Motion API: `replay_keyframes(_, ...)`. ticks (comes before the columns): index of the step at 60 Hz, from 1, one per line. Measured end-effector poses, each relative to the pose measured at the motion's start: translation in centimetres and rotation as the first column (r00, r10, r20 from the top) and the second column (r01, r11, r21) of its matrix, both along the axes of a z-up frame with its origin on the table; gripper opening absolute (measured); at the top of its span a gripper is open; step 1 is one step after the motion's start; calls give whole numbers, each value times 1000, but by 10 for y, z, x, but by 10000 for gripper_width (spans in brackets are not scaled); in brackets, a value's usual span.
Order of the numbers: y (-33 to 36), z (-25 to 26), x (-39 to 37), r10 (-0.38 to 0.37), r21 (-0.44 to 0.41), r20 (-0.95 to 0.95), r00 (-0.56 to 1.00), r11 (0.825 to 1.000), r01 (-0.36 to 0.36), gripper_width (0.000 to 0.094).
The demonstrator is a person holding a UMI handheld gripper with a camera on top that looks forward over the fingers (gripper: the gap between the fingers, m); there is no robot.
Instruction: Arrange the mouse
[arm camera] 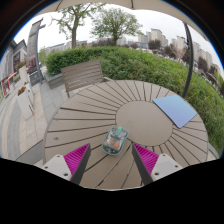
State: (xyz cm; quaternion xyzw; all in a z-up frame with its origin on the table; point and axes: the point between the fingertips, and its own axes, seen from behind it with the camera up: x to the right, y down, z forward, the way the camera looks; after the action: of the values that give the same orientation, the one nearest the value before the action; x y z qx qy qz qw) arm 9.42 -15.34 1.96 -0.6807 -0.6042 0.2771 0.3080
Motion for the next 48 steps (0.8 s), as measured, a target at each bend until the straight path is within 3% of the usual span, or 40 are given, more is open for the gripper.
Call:
replay_keyframes(19, 7, -35, -46, -28, -4, 35, 999, 1000, 28, 861)
replay_keyframes(48, -1, -36, -69, -7, -9, 25, 1000, 1000, 8, 803)
